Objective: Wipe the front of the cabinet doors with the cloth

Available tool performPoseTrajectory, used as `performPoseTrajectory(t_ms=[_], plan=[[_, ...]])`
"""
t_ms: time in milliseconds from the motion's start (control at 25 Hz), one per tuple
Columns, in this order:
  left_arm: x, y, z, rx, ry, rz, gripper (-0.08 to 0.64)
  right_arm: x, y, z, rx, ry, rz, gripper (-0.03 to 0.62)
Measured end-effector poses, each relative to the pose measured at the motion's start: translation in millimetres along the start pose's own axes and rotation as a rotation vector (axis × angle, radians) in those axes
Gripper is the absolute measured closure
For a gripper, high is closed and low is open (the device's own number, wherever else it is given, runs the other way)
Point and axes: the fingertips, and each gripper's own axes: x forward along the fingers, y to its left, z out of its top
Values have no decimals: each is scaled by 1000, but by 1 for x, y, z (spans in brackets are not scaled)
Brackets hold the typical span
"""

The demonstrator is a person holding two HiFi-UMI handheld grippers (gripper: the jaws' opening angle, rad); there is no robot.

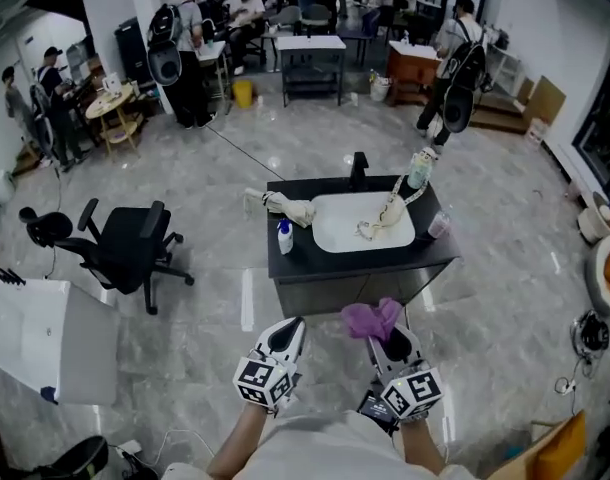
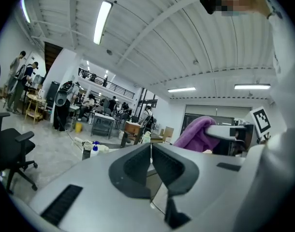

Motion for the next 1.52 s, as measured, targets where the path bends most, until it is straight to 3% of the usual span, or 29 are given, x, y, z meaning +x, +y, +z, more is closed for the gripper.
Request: performPoseTrajectory(t_ms=[280, 440, 560, 720, 880, 1120, 1360, 1520], plan=[[-32, -77, -14, 29, 34, 30, 543, -71, -5, -5, 61, -23, 57, 454], [-55, -86, -17, 18, 37, 81, 543, -79, 7, -19, 44, 11, 87, 454], [-55, -86, -9, 8, -8, 96, 543, -84, 16, -15, -17, 8, 74, 454], [-47, -84, 8, -16, -43, -19, 543, -93, 36, -5, -47, -21, 0, 454], [-61, -66, 24, 6, -43, -145, 543, -98, 63, -6, -64, -21, -134, 454], [-105, 10, 23, 53, -38, -204, 543, -63, 106, -36, 66, -70, -329, 454], [-146, 50, 20, -39, 21, -255, 543, -40, 202, -23, -26, 0, -362, 454], [-149, 46, 14, -57, 49, -314, 543, -42, 228, -23, -32, 23, -393, 454]])
